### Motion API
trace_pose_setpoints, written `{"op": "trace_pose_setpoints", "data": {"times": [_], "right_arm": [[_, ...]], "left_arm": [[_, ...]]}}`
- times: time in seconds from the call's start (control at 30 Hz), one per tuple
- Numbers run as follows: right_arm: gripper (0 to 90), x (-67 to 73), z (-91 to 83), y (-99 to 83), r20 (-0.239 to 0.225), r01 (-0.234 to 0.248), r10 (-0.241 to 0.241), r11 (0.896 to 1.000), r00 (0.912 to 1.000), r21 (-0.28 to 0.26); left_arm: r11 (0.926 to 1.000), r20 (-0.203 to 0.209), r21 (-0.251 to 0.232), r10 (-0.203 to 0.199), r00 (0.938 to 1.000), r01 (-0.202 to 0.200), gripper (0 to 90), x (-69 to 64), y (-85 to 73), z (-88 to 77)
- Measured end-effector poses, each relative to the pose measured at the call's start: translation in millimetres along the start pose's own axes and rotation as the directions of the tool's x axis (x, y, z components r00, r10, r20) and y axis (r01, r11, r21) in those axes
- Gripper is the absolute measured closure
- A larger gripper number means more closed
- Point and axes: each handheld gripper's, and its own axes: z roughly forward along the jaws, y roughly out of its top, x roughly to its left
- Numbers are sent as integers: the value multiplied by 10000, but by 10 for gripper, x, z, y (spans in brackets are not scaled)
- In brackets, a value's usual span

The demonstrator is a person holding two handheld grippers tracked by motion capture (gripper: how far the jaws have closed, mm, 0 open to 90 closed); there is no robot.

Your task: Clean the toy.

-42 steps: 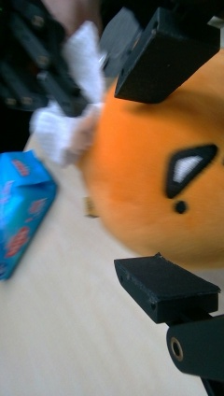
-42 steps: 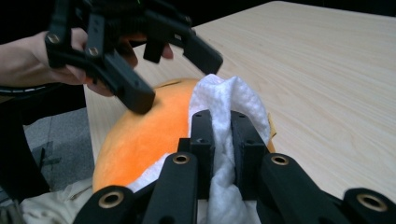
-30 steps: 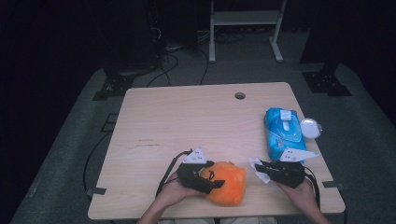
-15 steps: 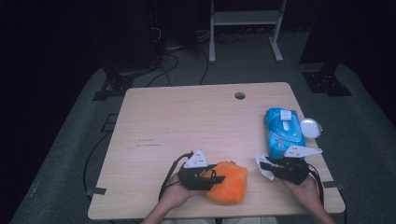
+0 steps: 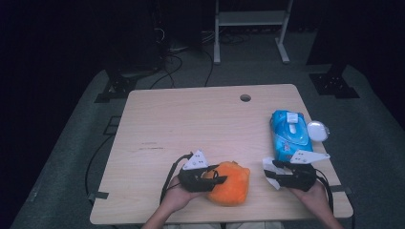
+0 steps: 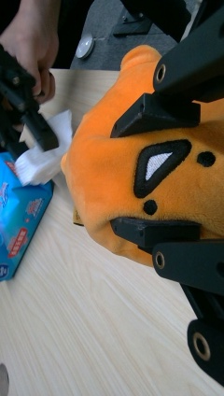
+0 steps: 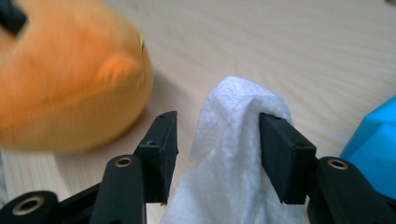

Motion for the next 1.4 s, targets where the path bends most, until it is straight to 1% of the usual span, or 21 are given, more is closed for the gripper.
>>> {"op": "trace_pose_setpoints", "data": {"times": [0.03, 0.07, 0.1, 0.13, 0.17, 0.23, 0.33, 0.37, 0.43, 0.5, 0.57, 0.7, 0.8, 0.83, 0.97, 1.13, 1.17, 1.23, 1.27, 1.33, 1.4], "right_arm": [[484, 24, 2, 4, -13, 131, -131, 9997, 9999, 182], [500, 38, 2, 0, -206, 160, -154, 9996, 9997, 253], [500, 38, 2, 0, -206, 160, -154, 9996, 9997, 253], [485, 55, 16, -15, -409, 156, -133, 9984, 9991, 542], [485, 56, 17, -29, -460, 118, -92, 9983, 9989, 575], [470, 42, 15, -56, -648, -67, 104, 9983, 9978, 578], [472, 18, 0, -91, -785, -188, 217, 9992, 9967, 364], [474, 14, -10, -98, -812, -223, 243, 9994, 9964, 259], [492, 7, -17, -95, -726, -136, 158, 9994, 9972, 312], [487, 0, -23, -89, -688, -118, 141, 9994, 9975, 339], [483, -6, -21, -90, -607, -29, 65, 9983, 9981, 585], [456, -65, 9, -161, -660, -253, 342, 9910, 9972, 1317], [436, -97, 3, -201, -586, -395, 498, 9853, 9970, 1663], [436, -100, -11, -206, -520, -421, 514, 9853, 9973, 1654], [433, -108, -118, -182, -309, -438, 479, 9915, 9984, 1225], [427, -115, -240, -149, -107, -437, 444, 9974, 9990, 580], [427, -115, -240, -149, -107, -437, 444, 9974, 9990, 580], [427, -110, -264, -134, -144, -496, 501, 9983, 9986, 322], [426, -96, -279, -108, -263, -517, 520, 9986, 9983, 99], [425, -72, -283, -76, -373, -498, 493, 9987, 9981, -106], [421, -49, -281, -42, -491, -446, 433, 9987, 9979, -264]], "left_arm": [[10000, -42, -7, -11, 10000, 11, 556, 11, -1, -9], [10000, -71, -7, -41, 10000, 41, 556, 21, 0, -17], [10000, -71, -7, -41, 10000, 41, 556, 21, 0, -17], [9999, -158, -112, -92, 9998, 91, 556, 41, 2, -23], [9998, -176, -144, -110, 9998, 107, 556, 51, 4, -27], [9996, -221, -226, -146, 9996, 141, 556, 64, 8, -31], [9996, -400, -232, -144, 9991, 135, 556, 95, 5, -33], [9994, -450, -282, -205, 9988, 193, 556, 111, 1, -30], [9993, -501, -292, -249, 9984, 234, 556, 131, -4, -32], [9989, -680, -338, -355, 9971, 333, 556, 175, -14, -48], [9988, -768, -336, -379, 9963, 354, 556, 196, -18, -62], [9986, -842, -337, -436, 9955, 409, 556, 209, -28, -70], [9986, -848, -340, -429, 9955, 402, 556, 211, -32, -66], [9988, -865, -323, -396, 9955, 370, 555, 208, -28, -66], [9988, -915, -345, -370, 9951, 339, 555, 213, -22, -77], [9983, -978, -439, -425, 9943, 383, 556, 241, -9, -96], [9978, -1000, -503, -479, 9938, 431, 556, 249, -1, -98], [9975, -1048, -547, -511, 9932, 456, 556, 279, 24, -103], [9972, -1125, -591, -525, 9923, 461, 556, 306, 46, -101], [9968, -1205, -650, -551, 9912, 475, 557, 344, 81, -95], [9966, -1392, -702, -537, 9888, 443, 557, 394, 127, -97]]}}
